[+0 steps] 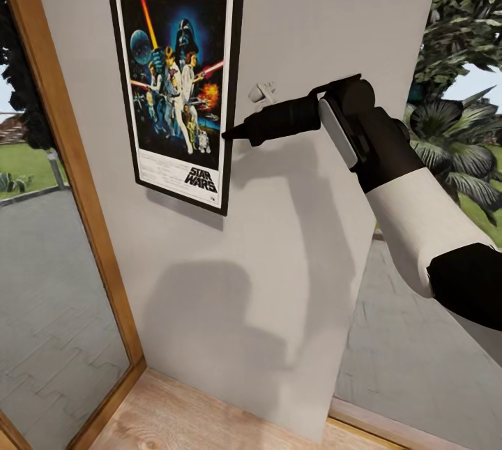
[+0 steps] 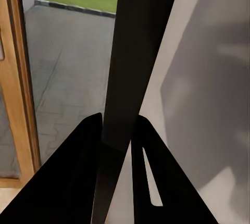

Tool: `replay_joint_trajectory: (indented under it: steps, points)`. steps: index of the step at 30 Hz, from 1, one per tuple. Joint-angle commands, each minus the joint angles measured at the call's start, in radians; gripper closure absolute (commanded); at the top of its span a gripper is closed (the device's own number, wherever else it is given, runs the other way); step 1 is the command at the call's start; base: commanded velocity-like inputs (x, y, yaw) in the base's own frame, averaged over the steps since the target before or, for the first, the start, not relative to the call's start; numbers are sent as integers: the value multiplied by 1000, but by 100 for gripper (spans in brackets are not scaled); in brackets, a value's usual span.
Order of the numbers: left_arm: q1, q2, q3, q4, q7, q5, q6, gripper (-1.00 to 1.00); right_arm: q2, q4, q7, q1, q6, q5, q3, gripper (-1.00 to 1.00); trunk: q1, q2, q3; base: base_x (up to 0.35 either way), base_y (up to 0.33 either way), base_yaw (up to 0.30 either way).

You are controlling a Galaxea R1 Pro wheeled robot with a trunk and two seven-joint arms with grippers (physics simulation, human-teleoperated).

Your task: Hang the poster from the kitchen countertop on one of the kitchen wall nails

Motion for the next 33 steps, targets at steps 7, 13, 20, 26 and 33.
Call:
replay_joint_trajectory:
  steps: [7,13,20,26,33]
  points:
    - [1,0,1,-1,-4,4,0,-100,0,-1,-2,0,5,-1,2,100,0,-1,0,0,0,0]
    - [1,0,1,-1,-5,4,0,-100,1,-1,-3,0,3,0,2,100,0,-1,0,0,0,0]
    - [1,0,1,-1,-5,4,-1,-100,0,-1,-6,0,1,2,2,100,0,-1,0,0,0,0]
    - [1,0,1,-1,-5,4,-1,-100,0,-21,-9,1,0,3,2,100,0,-1,0,0,0,0]
    - [1,0,1,-1,-5,4,-1,-100,-1,-59,-10,8,0,5,2,100,0,-1,0,0,0,0]
